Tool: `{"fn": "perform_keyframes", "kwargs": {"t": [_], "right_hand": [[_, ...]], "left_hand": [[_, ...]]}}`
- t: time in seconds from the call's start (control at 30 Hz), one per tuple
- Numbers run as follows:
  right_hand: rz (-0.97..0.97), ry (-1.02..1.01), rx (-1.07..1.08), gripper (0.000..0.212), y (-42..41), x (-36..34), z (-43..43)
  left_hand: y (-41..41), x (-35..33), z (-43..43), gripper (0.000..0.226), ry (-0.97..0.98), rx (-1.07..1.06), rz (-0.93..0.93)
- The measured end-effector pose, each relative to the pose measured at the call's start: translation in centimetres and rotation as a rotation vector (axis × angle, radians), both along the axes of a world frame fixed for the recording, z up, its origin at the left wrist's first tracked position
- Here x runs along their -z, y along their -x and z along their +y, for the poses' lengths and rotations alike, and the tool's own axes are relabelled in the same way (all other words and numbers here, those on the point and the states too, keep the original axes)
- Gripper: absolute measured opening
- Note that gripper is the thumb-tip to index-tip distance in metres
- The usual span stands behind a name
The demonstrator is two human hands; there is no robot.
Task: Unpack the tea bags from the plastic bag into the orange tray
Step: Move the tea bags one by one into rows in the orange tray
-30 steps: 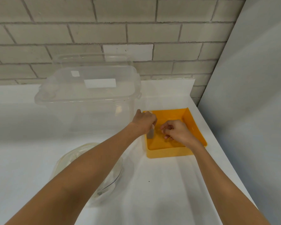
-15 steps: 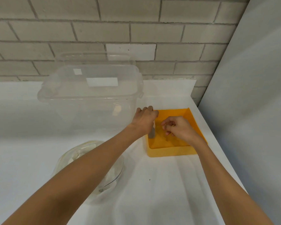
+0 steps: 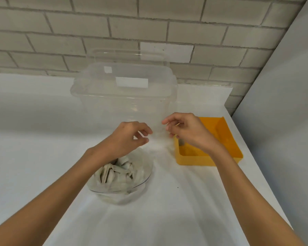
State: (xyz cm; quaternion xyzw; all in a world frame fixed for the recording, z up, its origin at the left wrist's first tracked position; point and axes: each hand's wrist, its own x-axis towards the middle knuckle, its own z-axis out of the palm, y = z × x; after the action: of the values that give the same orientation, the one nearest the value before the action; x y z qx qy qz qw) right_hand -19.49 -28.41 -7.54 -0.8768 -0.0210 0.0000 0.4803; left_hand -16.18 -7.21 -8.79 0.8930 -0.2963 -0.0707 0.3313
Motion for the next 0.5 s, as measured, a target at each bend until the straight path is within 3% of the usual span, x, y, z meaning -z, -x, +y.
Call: {"fn": "perform_keyframes", "kwargs": {"t": [0.23,0.5], "right_hand": [[0.048,0.108,-0.204,0.012,-0.2,2.1,6.4],[0.086,0.539,-0.387,0.038,0.3,5.0,10.9]], "left_hand": [[1.4,2.8,6.0,0.017,-0.012,-0.194,0.011],[2.0,4.9,7.5,0.023,-0.009,-0.208,0.058]]}}
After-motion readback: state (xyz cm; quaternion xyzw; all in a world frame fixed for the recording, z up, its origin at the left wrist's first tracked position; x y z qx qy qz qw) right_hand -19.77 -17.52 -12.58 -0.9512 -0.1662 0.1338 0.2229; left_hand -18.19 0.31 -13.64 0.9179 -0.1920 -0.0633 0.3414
